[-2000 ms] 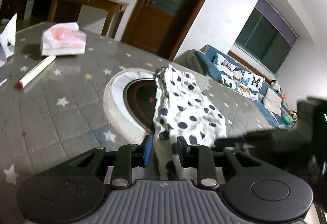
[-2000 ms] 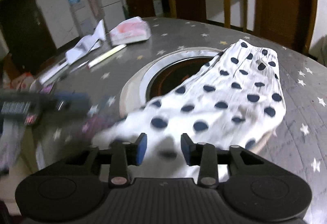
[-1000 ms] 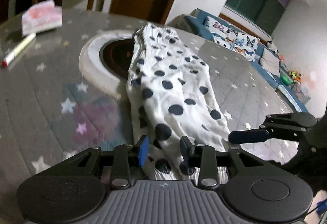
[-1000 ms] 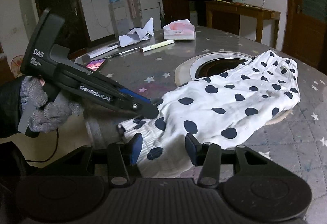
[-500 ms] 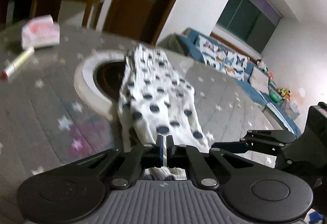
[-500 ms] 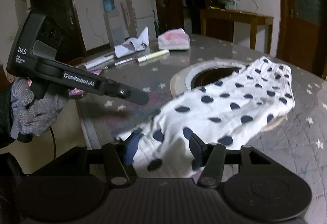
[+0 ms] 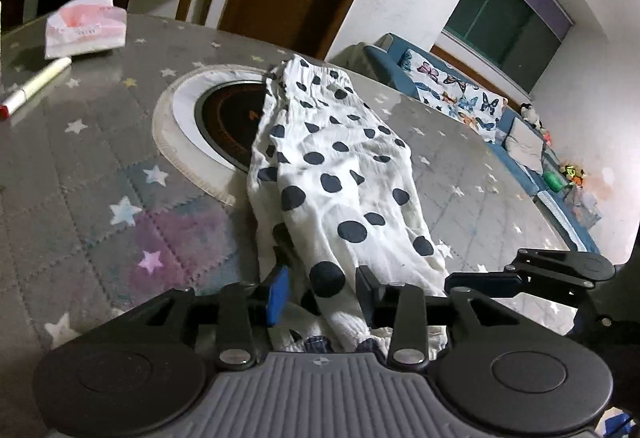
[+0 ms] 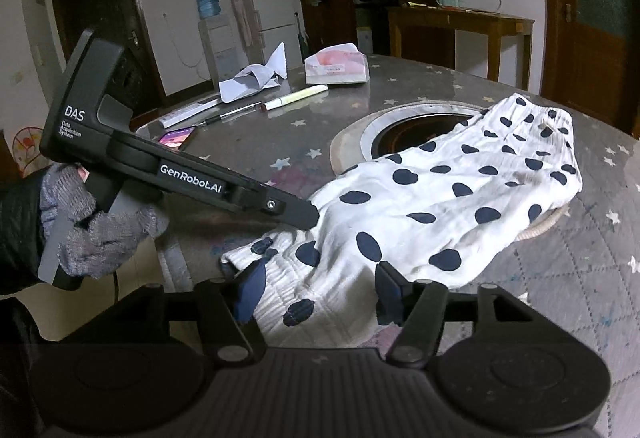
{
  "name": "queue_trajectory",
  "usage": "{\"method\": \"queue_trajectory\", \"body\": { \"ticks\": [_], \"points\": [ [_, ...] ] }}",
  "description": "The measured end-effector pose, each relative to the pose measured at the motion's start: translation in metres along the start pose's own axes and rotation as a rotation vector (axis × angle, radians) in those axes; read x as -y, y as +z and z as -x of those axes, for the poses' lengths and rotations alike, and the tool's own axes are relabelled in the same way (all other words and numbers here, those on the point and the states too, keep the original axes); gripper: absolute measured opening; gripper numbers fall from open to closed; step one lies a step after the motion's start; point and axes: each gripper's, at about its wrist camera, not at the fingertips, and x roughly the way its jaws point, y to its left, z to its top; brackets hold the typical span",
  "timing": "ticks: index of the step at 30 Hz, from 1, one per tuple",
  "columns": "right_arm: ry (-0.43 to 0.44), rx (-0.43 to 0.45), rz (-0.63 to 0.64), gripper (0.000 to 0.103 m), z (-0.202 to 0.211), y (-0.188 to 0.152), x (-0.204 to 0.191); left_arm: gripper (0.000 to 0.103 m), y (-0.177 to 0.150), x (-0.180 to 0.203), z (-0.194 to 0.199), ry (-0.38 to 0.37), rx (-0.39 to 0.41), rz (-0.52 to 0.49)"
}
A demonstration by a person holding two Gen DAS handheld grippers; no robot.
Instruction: Fold clothes
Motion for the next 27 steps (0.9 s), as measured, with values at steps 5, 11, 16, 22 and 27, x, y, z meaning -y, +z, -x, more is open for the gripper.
{"method": "queue_trajectory", "body": {
  "ticks": [5,11,16,22,27],
  "points": [
    [0.0,0.0,-0.01,0.063,-0.002,-0.001,0.003,0.022,-0.003,-0.004,-0.009,-0.025,-0.027,0.032],
    [-0.013,0.028,-0.011,0.064,0.006,0.005,0.003,0.007,0.012,0.002,0.018,-0.077,0.019,0.071],
    [-0.012,0.068,-0.02,0.064,0.009,0.015,0.007,0.007,0.019,0.003,0.032,-0.035,0.036,0.029],
    [0.003,0.014,-0.041,0.064,-0.018,0.01,0.015,0.008,0.002,-0.013,0.009,0.038,-0.073,0.047],
    [0.006,-0.05,-0.038,0.064,-0.028,0.003,0.018,0.013,0.009,-0.011,0.022,0.052,-0.022,0.001]
  ]
}}
